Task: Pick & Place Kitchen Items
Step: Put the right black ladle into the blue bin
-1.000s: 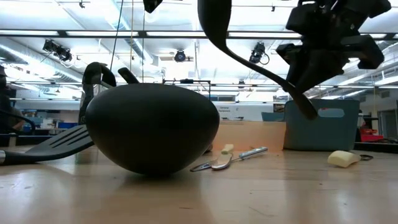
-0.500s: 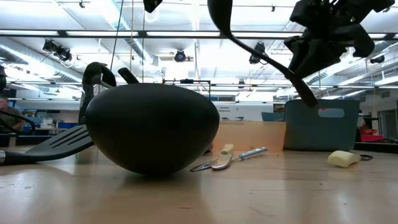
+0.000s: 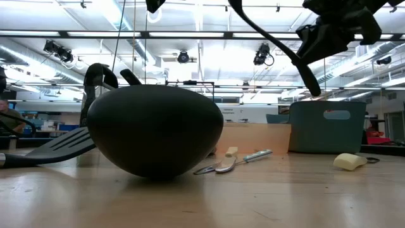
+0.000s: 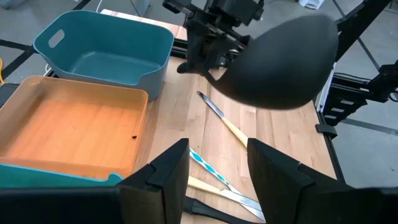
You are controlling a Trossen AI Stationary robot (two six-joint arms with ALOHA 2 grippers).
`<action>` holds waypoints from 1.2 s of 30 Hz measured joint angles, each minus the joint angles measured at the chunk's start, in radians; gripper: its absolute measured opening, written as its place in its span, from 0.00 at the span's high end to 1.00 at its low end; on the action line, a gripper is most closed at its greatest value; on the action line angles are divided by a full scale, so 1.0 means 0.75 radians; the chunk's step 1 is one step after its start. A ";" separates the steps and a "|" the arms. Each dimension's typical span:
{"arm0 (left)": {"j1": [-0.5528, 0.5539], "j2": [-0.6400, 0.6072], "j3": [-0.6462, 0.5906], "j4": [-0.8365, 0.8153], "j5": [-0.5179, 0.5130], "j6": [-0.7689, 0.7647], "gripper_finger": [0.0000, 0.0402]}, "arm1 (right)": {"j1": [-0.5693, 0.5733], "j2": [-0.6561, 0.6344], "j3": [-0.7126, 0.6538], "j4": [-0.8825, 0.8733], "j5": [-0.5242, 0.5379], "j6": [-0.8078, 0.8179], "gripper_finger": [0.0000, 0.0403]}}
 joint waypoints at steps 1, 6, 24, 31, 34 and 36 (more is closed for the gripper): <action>0.000 0.000 0.000 0.000 0.000 0.000 0.58 | 0.000 -0.009 0.000 0.000 0.000 0.000 0.72; 0.000 0.000 0.001 0.000 0.000 0.000 0.58 | 0.000 -0.055 0.000 0.000 0.031 0.000 0.72; 0.000 0.000 0.001 0.000 -0.001 -0.010 0.58 | 0.000 -0.256 0.000 0.000 0.045 0.070 0.72; 0.000 0.000 0.001 0.000 -0.001 -0.010 0.58 | 0.000 -0.323 0.000 -0.016 0.130 0.121 0.72; 0.000 0.000 0.001 0.000 -0.007 -0.010 0.58 | 0.000 -0.346 0.001 -0.017 0.162 0.155 0.72; 0.000 0.000 0.001 0.001 -0.012 -0.010 0.58 | -0.003 -0.360 0.001 -0.018 0.206 0.162 0.72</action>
